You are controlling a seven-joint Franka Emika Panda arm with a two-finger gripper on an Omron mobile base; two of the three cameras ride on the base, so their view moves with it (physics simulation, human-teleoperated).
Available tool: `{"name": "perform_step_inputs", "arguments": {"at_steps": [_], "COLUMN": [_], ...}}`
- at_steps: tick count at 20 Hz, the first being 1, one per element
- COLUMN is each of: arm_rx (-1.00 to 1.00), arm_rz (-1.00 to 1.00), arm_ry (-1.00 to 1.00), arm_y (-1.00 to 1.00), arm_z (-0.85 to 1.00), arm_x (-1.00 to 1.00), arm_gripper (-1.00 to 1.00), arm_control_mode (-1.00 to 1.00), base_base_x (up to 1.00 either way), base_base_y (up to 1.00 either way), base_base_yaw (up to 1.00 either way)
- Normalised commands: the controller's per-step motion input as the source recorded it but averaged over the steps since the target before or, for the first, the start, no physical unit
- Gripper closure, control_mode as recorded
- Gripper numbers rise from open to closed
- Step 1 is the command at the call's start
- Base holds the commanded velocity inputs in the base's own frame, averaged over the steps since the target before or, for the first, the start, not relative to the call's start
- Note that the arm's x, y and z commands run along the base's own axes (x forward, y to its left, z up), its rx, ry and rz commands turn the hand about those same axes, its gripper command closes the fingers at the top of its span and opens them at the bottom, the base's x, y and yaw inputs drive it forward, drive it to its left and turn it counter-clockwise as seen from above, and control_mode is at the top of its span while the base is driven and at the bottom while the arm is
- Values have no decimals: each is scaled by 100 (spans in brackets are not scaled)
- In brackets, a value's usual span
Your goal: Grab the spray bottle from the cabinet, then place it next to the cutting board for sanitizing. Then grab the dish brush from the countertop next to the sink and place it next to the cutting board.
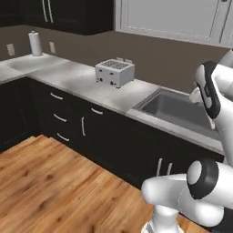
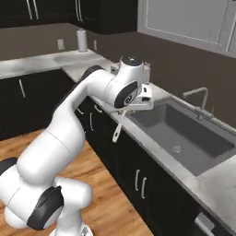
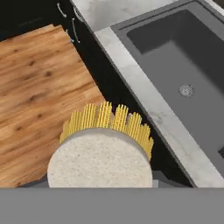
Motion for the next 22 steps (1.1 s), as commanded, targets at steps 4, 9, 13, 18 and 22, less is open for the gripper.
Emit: {"name": "perform_step_inputs", "arguments": {"at_steps": [4,9,13,18,22], "arm_rx": [0,0,0,0,0], "arm_rz": [0,0,0,0,0], "arm_ry": [0,0,0,0,0], "arm_y": [0,0,0,0,0], "arm_z": [0,0,0,0,0], "arm_x": [0,0,0,0,0], "arm_gripper": [100,100,100,100,100], "arm_control_mode": [100,100,100,100,100], "base_base_x": [0,0,6,96,100], "base_base_y": [0,0,0,-29,-57], "base_base_yaw": [100,100,100,69,42]}}
